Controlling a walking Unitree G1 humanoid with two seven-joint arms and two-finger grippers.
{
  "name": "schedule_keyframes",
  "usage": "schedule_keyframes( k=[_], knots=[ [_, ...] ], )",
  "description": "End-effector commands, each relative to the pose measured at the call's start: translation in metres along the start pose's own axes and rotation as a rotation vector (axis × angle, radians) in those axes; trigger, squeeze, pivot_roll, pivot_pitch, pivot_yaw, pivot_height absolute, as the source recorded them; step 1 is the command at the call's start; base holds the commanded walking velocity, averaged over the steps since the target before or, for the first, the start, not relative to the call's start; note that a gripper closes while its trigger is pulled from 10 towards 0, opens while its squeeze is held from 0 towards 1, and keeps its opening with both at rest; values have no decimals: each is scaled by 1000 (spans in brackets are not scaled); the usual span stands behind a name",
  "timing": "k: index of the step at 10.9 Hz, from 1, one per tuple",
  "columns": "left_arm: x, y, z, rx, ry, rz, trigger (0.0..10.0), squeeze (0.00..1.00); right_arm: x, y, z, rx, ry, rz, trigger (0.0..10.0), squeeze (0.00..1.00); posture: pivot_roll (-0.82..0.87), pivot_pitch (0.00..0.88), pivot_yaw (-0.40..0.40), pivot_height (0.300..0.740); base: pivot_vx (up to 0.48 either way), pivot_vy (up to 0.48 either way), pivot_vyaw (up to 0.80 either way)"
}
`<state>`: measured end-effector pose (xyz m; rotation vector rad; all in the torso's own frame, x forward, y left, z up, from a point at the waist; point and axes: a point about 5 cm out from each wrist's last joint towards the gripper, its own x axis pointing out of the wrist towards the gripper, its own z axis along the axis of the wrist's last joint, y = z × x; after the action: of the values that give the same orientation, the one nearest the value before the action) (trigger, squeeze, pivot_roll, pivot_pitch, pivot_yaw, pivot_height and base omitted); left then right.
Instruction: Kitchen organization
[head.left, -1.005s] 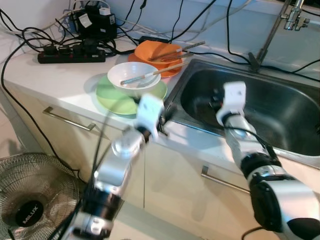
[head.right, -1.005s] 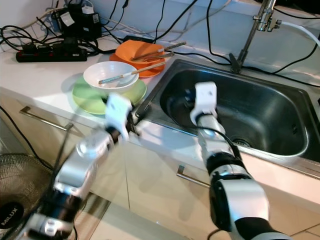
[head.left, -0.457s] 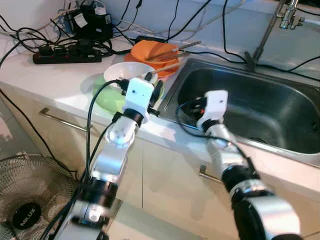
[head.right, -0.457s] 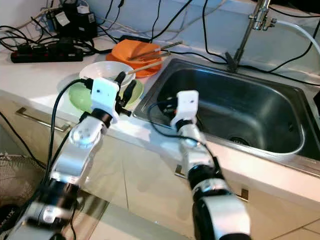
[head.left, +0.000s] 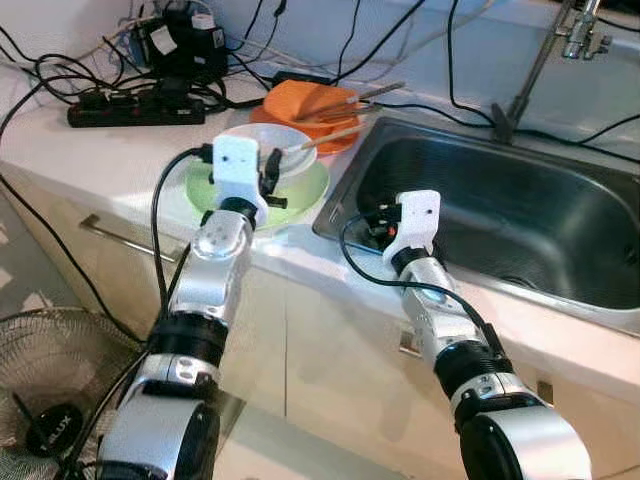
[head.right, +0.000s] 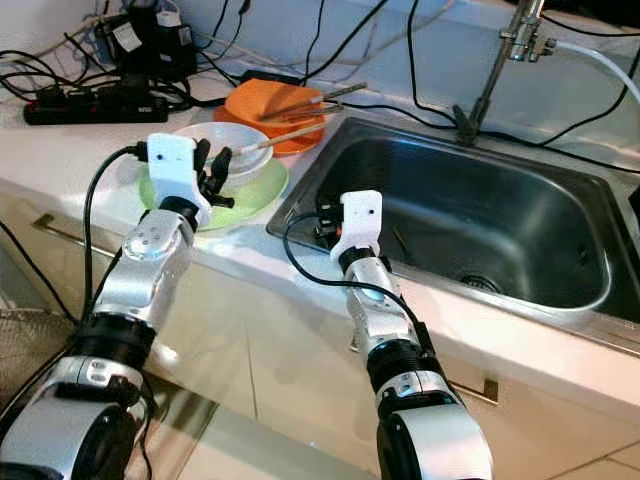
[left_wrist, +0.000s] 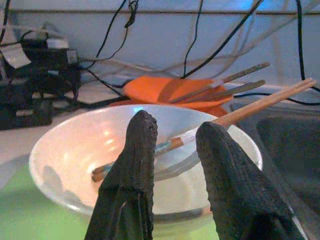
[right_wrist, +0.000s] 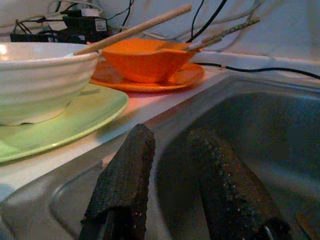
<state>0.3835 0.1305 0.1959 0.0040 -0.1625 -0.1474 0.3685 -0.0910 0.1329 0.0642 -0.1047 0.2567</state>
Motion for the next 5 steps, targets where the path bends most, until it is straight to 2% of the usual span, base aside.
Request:
schedule_keyframes(
  k=[1,2,5],
  knots=[
    [4,-2,4,-19,-8,-5,10000,0,-1,-3,3,4,-10,-10,10000,0,212,9,-68,740,0,0,0],
    [4,-2,3,-25,-8,-3,10000,0,-1,-3,3,2,-11,-8,10000,0,214,11,-69,740,0,0,0],
    [1,18,4,-13,-8,56,10000,0,1,-4,7,-2,-11,-7,10000,0,226,17,-77,740,0,0,0]
  ],
)
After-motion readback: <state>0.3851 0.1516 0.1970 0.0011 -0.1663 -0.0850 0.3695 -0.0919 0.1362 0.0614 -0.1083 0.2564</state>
